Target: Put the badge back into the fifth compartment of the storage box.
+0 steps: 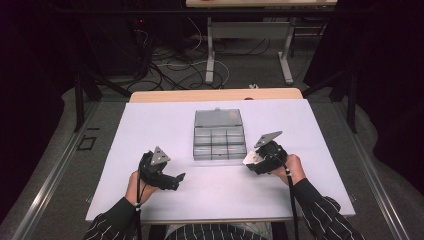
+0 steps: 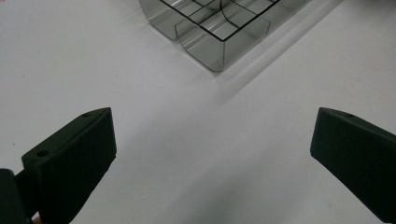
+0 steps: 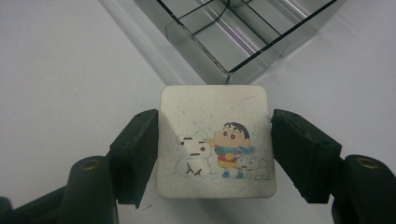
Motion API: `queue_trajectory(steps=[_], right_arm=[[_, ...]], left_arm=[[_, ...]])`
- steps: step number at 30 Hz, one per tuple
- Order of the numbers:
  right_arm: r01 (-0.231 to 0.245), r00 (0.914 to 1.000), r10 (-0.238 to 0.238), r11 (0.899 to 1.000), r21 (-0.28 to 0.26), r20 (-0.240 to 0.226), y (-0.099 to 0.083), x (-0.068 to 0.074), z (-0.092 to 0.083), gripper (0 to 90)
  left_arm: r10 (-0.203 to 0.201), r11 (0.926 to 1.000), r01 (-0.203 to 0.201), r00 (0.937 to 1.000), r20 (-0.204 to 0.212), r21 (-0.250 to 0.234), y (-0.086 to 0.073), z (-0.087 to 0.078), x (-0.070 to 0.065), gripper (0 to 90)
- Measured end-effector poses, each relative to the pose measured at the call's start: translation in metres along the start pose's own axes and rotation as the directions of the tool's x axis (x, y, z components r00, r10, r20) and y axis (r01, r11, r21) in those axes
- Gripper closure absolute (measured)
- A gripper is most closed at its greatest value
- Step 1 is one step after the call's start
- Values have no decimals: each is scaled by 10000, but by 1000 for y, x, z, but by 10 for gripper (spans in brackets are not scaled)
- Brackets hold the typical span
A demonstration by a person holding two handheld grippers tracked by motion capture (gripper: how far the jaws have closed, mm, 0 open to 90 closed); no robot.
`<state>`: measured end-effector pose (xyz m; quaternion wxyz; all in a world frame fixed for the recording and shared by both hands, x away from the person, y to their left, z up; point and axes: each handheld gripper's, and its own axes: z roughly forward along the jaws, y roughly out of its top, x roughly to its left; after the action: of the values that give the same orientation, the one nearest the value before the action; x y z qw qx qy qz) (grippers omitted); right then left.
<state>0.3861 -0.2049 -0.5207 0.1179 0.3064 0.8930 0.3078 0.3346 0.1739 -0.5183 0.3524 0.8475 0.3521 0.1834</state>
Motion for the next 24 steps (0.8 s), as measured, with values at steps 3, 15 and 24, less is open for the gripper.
queue_trajectory(steps=[3, 15, 24], right_arm=[[58, 9999, -57, 9999, -121, 93, 0, 1, -1, 333], [-90, 9997, 104, 9984, -562, 243, 4, 2, -8, 333], [-79, 9993, 108, 9971, -754, 372, 6, 3, -11, 333]], left_arm=[[-4, 10000, 4, 10000, 0, 3, 0, 0, 0, 3], [27, 10000, -27, 10000, -1, -6, 0, 0, 0, 3], [17, 10000, -17, 10000, -17, 3, 0, 1, 0, 3]])
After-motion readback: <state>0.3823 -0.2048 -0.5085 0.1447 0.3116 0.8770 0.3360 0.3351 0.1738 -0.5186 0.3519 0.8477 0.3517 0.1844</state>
